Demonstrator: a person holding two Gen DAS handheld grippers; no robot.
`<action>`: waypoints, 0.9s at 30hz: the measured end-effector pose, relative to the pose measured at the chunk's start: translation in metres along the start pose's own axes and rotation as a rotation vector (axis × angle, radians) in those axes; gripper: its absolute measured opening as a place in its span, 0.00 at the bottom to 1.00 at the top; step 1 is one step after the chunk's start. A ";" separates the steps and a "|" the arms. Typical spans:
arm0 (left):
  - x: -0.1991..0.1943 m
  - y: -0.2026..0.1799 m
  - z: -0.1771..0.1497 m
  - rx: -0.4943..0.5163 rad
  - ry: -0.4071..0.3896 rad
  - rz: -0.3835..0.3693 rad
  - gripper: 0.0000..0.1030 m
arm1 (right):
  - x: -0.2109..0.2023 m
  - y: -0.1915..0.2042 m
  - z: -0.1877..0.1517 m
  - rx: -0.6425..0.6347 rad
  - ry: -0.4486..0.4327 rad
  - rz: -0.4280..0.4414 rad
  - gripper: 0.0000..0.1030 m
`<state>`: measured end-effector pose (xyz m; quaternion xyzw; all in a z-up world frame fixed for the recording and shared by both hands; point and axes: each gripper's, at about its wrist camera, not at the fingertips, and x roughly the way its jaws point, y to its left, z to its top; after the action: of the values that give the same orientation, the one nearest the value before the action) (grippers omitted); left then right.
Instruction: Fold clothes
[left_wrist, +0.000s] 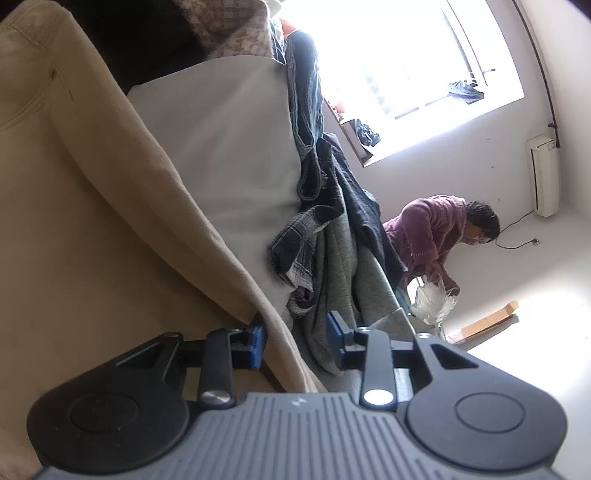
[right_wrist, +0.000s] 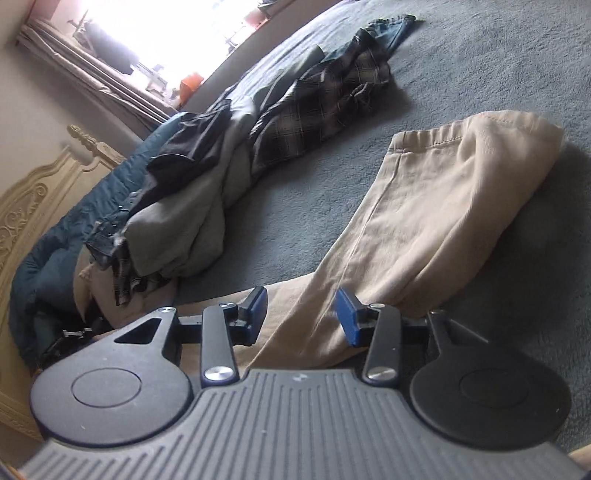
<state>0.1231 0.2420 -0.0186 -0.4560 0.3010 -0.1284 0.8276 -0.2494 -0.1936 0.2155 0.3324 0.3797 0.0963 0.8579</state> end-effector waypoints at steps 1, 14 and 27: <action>0.001 0.000 0.000 0.004 0.002 0.002 0.32 | 0.000 0.006 0.002 -0.037 -0.013 -0.022 0.40; 0.006 0.007 -0.005 0.006 0.004 -0.015 0.32 | 0.076 0.023 0.089 -0.260 0.108 -0.451 0.40; 0.010 0.015 -0.006 -0.022 0.008 -0.032 0.32 | 0.090 0.014 0.092 -0.311 0.154 -0.528 0.20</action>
<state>0.1261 0.2416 -0.0372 -0.4693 0.2985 -0.1400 0.8192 -0.1199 -0.1907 0.2167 0.0790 0.4977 -0.0481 0.8624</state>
